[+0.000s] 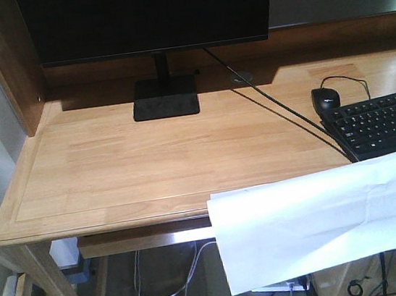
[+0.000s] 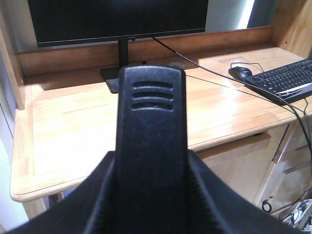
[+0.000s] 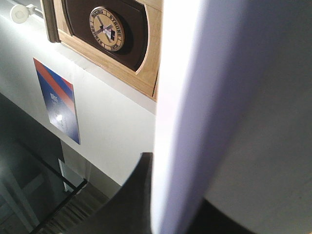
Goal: Grab stapler and paper to desk for stapling
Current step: 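Drive the base up to the wooden desk with the monitor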
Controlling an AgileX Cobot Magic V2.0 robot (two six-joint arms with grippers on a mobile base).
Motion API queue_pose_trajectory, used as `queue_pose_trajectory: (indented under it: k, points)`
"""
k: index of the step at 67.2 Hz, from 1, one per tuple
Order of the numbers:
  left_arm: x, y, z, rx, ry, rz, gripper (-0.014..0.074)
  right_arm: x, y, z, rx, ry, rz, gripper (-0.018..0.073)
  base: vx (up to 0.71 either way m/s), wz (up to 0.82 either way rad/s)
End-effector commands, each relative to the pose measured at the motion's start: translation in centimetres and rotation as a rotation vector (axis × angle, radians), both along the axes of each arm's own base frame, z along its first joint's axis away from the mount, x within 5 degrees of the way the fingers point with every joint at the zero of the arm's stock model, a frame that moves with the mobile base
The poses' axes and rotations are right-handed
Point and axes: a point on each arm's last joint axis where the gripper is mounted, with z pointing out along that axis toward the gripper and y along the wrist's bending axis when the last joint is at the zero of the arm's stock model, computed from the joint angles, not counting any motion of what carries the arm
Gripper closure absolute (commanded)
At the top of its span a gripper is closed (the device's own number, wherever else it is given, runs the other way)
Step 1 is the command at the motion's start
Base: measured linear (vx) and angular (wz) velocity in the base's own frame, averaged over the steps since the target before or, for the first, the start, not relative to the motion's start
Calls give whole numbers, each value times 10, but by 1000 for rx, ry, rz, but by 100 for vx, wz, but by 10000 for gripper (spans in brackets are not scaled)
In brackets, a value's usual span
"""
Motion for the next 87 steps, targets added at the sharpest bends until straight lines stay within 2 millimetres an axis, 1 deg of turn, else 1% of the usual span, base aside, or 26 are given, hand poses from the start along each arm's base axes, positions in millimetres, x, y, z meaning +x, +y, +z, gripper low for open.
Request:
queue_pose_trajectory:
  k: [1,87]
  points:
    - [1,-1,19,-52,-121,-8,603,-4,-1,-2,25,-30,10,564,6,0]
    - [1,-1,19,-52,-121,-8,603,-4,-1,-2,25,-30,10,564,7,1]
